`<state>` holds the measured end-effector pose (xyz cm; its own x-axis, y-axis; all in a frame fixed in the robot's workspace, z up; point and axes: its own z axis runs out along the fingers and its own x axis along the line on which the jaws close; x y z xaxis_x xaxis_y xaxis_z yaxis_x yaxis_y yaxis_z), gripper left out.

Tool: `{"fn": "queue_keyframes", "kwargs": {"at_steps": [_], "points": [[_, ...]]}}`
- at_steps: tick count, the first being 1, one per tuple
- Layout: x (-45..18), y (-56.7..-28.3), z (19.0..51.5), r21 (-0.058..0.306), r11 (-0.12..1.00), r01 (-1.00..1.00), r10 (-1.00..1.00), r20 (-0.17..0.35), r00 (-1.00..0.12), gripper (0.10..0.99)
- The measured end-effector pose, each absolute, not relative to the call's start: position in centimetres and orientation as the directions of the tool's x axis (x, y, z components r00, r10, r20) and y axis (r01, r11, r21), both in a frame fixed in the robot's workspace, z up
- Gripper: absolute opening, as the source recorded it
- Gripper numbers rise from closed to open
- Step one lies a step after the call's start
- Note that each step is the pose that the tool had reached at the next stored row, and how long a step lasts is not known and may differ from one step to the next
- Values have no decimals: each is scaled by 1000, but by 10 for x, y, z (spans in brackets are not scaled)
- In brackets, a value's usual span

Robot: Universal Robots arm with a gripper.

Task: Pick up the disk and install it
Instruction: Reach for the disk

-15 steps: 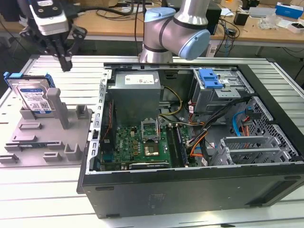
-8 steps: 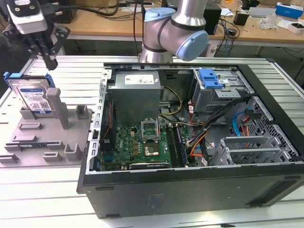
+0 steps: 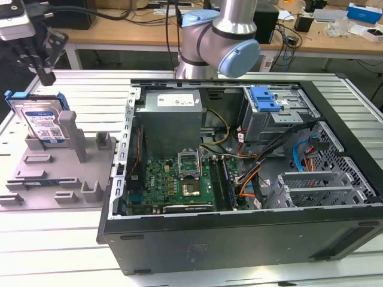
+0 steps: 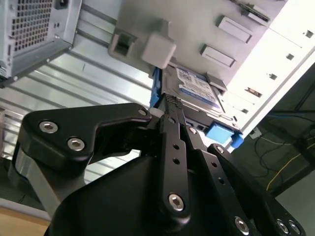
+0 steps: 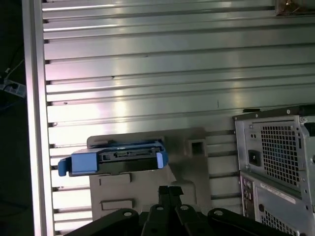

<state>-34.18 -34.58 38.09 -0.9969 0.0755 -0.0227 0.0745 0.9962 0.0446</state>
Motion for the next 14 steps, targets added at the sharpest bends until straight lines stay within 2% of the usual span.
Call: {"fn": "queue_keyframes", "kwargs": {"at_steps": [7,14], "points": [[-371,-336,379,45,996,75,76,-23,-997,106],[-371,-337,379,45,996,74,75,-22,-997,106]]}}
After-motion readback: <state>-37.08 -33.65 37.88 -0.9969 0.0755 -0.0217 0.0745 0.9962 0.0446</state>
